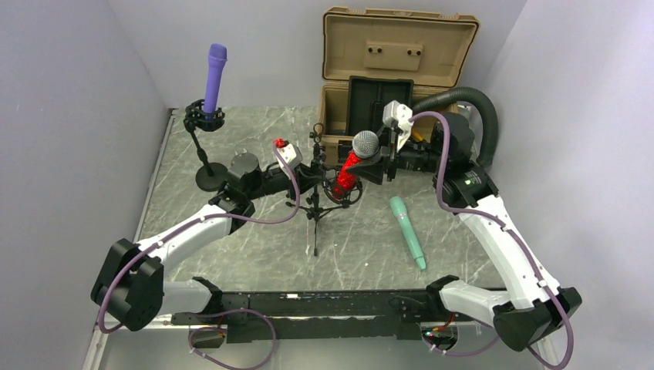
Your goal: Remove the microphone from the stand
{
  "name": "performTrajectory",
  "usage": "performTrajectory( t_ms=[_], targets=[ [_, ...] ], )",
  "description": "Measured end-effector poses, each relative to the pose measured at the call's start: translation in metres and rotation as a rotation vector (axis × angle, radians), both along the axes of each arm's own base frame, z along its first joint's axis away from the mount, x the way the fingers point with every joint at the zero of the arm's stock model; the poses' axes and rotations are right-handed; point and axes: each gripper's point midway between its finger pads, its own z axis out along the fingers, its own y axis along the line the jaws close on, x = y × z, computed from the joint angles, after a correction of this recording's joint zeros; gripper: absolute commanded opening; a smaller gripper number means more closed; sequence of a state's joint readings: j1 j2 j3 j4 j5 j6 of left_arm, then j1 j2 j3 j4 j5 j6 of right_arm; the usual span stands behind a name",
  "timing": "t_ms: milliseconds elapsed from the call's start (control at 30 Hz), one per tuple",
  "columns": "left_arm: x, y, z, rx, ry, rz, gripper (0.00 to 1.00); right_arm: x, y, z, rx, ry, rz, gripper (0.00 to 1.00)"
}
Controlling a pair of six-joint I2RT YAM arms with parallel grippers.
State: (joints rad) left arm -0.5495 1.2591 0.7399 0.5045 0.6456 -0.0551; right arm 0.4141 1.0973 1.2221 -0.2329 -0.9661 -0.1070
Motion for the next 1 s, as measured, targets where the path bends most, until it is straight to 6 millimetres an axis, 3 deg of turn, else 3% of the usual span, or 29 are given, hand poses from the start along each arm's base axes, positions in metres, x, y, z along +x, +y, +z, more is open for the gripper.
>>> performTrajectory(
  t_ms=[433,700,867,1000],
  targets=[
    [0.008,0.004,-0.001,0.013,-0.029,0.042,0.0,0.002,-0.019,0.06,0.009,-0.047,-0.156,0.0],
    [0.009,0.007,-0.001,0.023,-0.035,0.06,0.0,0.013,-0.051,0.111,0.036,-0.186,-0.371,0.0],
    [0.009,0.008,-0.001,0.03,-0.037,0.068,0.0,0.012,-0.068,0.119,0.034,-0.225,-0.47,0.0],
    [0.008,0.009,-0.001,0.034,-0.042,0.069,0.0,0.022,-0.082,0.11,0.007,-0.213,-0.558,0.0]
  ],
)
